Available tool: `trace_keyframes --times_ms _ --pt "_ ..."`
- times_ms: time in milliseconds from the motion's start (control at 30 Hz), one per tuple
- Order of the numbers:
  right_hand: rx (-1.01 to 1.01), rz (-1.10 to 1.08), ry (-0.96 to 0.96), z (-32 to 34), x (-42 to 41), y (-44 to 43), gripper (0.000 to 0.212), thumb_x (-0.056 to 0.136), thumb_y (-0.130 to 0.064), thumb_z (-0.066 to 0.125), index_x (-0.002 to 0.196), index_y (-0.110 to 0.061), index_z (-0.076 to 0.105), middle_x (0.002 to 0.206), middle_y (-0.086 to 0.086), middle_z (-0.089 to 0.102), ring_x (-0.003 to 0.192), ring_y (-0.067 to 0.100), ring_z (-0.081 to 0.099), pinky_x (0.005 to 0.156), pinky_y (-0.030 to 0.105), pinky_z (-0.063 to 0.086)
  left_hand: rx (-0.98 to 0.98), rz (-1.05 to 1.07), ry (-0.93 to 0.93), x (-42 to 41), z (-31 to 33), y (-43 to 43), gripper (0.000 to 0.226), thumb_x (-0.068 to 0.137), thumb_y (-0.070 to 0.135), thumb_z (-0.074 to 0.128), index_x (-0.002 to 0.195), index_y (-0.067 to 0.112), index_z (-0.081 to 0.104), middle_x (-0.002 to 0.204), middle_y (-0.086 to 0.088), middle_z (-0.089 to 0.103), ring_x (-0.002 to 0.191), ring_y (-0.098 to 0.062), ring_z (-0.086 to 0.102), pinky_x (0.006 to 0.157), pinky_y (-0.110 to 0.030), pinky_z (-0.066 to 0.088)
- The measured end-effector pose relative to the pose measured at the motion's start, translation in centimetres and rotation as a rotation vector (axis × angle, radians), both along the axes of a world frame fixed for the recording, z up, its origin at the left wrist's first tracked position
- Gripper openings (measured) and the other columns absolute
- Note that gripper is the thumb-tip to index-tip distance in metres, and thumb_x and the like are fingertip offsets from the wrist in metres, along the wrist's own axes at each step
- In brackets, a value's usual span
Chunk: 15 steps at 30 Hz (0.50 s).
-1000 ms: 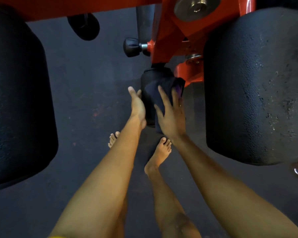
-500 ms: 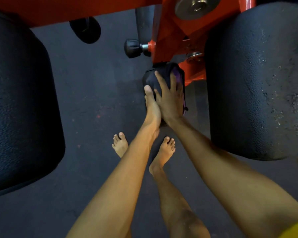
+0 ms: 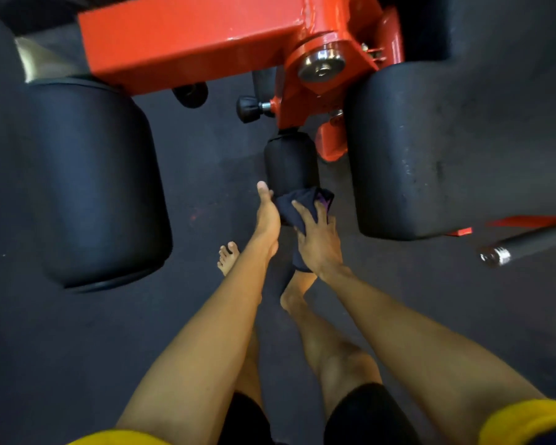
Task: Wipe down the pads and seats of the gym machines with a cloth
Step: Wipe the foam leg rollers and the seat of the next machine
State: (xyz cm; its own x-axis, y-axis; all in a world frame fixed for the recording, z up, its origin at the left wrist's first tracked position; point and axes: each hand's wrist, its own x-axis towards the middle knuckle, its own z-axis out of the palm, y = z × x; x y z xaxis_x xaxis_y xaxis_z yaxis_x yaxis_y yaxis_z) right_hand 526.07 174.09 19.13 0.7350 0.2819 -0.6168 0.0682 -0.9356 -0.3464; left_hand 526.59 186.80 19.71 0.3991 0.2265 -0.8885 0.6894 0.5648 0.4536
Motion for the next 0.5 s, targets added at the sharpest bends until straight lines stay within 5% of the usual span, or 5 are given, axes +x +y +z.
trace_keyframes --times_ms 200,367,500 --pt "0.119 -0.095 -0.006 8.6 0.3 0.6 0.057 0.106 -0.027 0.048 0.158 -0.038 0.028 0.166 0.008 0.015 0.138 0.046 0.034 0.106 0.056 0.042 0.102 -0.073 0.035 -2.8 8.2 0.9 0.066 0.106 0.058 0.024 0.155 0.015 0.037 0.159 -0.004 0.037 0.147 -0.022 0.035 0.112 -0.031 0.028" --pt "0.242 -0.159 0.056 16.0 -1.6 1.2 0.051 0.106 -0.033 0.048 0.154 -0.039 0.033 0.158 0.003 0.027 0.133 0.043 0.043 0.107 0.052 0.04 0.172 -0.108 0.009 -5.0 16.7 2.3 0.062 0.107 0.055 0.023 0.147 0.015 0.048 0.153 -0.009 0.045 0.141 -0.025 0.042 0.118 -0.045 0.032" --pt "0.351 -0.158 0.084 20.8 -3.5 3.4 0.049 0.104 -0.036 0.048 0.152 -0.04 0.035 0.153 0.001 0.032 0.133 0.037 0.045 0.108 0.055 0.041 0.195 -0.101 -0.023 -6.6 21.8 4.5 0.056 0.109 0.049 0.028 0.145 0.012 0.049 0.15 -0.008 0.05 0.137 -0.024 0.047 0.116 -0.043 0.035"
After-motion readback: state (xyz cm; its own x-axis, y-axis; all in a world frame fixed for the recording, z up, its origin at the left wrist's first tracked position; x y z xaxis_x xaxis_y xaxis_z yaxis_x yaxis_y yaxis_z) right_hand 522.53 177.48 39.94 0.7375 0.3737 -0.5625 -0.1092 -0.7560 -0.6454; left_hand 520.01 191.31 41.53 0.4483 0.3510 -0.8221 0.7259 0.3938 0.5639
